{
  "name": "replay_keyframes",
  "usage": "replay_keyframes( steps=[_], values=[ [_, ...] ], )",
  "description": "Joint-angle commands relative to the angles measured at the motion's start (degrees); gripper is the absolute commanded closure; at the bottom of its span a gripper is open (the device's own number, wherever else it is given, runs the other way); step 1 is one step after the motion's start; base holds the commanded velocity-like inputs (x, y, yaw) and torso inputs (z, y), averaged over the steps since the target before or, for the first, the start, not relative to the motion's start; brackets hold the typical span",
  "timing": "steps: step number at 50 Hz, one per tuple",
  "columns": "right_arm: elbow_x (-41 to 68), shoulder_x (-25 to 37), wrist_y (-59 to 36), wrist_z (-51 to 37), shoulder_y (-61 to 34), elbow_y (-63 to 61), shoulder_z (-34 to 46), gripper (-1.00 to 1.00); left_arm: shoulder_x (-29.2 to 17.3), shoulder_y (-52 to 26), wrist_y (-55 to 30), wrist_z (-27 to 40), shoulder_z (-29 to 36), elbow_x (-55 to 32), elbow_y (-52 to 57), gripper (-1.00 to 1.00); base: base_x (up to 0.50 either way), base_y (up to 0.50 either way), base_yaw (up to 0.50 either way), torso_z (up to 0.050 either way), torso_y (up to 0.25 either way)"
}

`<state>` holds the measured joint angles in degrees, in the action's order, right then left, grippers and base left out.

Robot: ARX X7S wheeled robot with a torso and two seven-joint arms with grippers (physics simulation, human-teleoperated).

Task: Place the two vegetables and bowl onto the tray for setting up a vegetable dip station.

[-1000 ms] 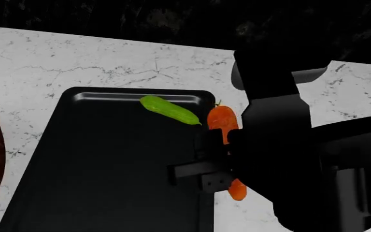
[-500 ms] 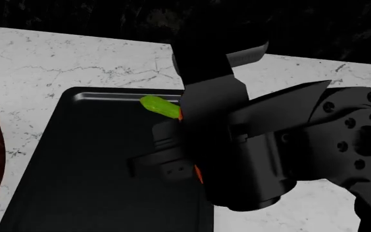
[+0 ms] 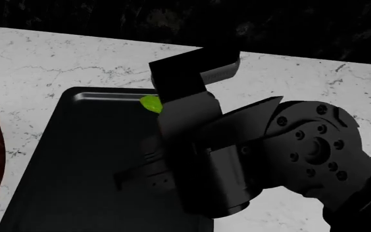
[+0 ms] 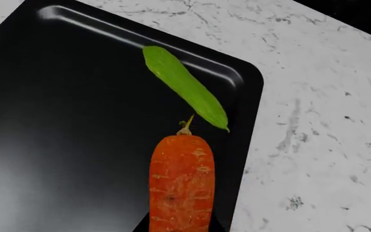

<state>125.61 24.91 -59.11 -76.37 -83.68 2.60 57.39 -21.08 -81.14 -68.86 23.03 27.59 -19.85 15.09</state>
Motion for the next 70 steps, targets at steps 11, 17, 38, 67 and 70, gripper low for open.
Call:
replay_keyframes(
  steps=[11, 17, 38, 67, 70],
  values=[
    [-5.12, -1.78, 0.78, 6.47, 3.01, 0.91, -0.61, 1.00, 1.18, 0.13, 0.08, -1.95, -2.30, -1.78, -0.38, -1.00, 0.00, 0.00, 0.00, 0.000, 0.000],
    [-6.02, -1.92, -0.19, 7.87, 2.65, 0.89, -0.15, -1.00, 1.22, 0.44, 0.37, -1.94, -2.26, -1.88, -0.41, -1.00, 0.00, 0.00, 0.00, 0.000, 0.000],
    [-0.65, 0.41, 0.10, 3.39, -3.66, -0.84, -1.93, -1.00, 1.08, 0.39, -0.15, -1.49, -2.32, -2.17, 0.03, -1.00, 0.00, 0.00, 0.00, 0.000, 0.000],
    [4.09, 17.86, -4.45, 6.81, -9.72, -8.40, -10.93, -1.00, -14.74, -17.40, -20.63, 30.41, -4.85, -69.55, -1.60, -1.00, 0.00, 0.00, 0.00, 0.000, 0.000],
    [3.61, 18.72, -4.60, 7.23, -9.77, -8.12, -11.26, -1.00, -18.26, -17.98, -19.84, 36.51, -1.18, -80.37, -0.04, -1.00, 0.00, 0.00, 0.00, 0.000, 0.000]
  ],
)
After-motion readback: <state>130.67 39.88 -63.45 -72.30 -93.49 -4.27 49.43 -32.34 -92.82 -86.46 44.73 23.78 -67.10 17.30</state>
